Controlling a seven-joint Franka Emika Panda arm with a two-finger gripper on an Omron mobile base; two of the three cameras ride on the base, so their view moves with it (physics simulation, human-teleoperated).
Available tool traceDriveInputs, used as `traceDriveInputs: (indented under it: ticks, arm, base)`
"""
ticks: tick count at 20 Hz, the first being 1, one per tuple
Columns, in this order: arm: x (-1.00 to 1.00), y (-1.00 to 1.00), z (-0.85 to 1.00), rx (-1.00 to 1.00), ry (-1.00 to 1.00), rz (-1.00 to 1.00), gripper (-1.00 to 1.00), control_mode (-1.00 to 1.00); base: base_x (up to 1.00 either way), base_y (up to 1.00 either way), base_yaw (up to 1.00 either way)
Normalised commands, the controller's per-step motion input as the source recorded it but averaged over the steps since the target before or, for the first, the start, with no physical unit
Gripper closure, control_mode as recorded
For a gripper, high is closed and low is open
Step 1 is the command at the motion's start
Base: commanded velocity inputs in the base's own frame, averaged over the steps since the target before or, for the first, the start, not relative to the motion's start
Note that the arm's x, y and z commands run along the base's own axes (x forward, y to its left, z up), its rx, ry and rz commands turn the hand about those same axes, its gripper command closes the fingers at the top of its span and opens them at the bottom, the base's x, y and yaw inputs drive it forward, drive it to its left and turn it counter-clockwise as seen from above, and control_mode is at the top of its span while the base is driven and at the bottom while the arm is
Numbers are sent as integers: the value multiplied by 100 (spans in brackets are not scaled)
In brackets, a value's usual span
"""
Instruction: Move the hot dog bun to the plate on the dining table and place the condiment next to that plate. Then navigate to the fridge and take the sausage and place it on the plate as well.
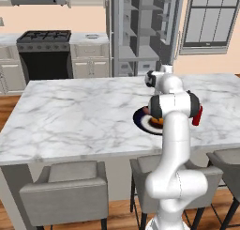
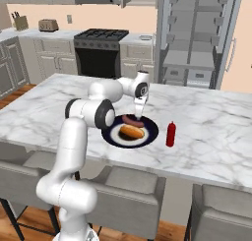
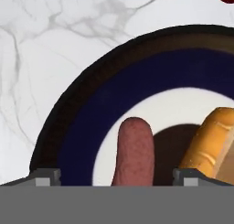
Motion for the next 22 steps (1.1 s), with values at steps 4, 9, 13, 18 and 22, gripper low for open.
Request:
traceDriveInputs:
  ticks: [4, 9, 13, 18, 22]
  arm:
    - [-8, -5, 58, 0, 0, 0, -100, -100]
    - [-71, 0, 53, 2, -6, 0, -100, -100]
    - [-100, 0, 40, 5, -13, 0, -100, -100]
    - [-100, 5, 41, 1, -25, 3, -100, -100]
    - [-100, 33, 43, 0, -12, 3, -100, -100]
  base:
    - [0, 0, 0]
    - [0, 0, 0]
    - [0, 0, 0]
    - [0, 0, 0]
    - [0, 0, 0]
